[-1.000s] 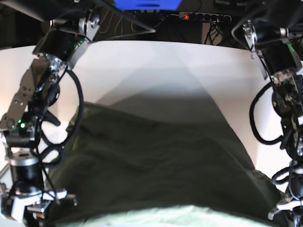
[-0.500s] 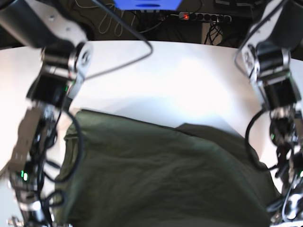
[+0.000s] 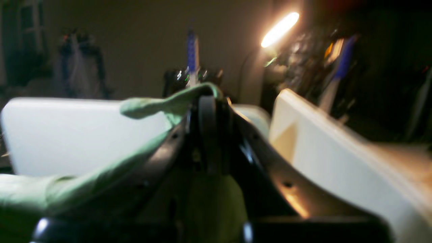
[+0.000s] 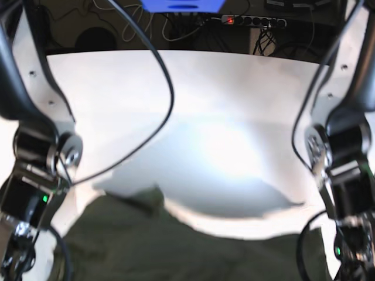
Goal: Layout the t-shirt on the table in an organized manner, then fold the t-shirt properly
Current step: 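Swing the held shirt up and lay it flat across the table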
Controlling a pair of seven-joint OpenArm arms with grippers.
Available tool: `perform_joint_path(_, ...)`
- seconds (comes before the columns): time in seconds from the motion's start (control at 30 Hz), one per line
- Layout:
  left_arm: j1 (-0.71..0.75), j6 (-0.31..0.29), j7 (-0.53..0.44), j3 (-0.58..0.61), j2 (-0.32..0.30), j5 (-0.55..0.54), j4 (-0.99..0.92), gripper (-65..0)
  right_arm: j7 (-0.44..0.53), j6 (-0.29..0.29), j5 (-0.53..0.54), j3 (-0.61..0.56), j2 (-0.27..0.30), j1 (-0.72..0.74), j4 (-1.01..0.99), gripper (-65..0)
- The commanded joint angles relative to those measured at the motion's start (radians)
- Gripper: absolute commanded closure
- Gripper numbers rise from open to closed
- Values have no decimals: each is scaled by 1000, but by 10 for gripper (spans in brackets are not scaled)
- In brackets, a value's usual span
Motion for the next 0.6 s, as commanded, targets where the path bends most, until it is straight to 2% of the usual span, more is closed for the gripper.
perform_joint_path(0.0, -62, -13, -24, 20, -1, -1, 18, 0, 29, 2, 5, -3, 1, 45, 20, 0)
perform_joint_path(0.13, -67, -13, -22, 55, -2, -1, 61, 0, 29, 2, -1, -3, 1, 30, 91, 0)
perform_joint_path(0.27, 58, -13, -21, 57, -2, -1, 153, 0, 29, 2, 0, -3, -1, -99, 218, 0)
perform_joint_path(0.4, 255, -13, -21, 54, -16, -1, 291, 0, 38, 2, 5, -3, -7, -329, 390, 0)
perform_joint_path(0.5, 450, -13, -26, 54, -28, -4, 400, 0, 46, 2, 5, 0, -40, -561, 540, 0)
perform_joint_path(0.57, 565, -13, -26, 54, -28, -25, 440, 0, 90, 2, 11, 0, -57, -708, 591, 0)
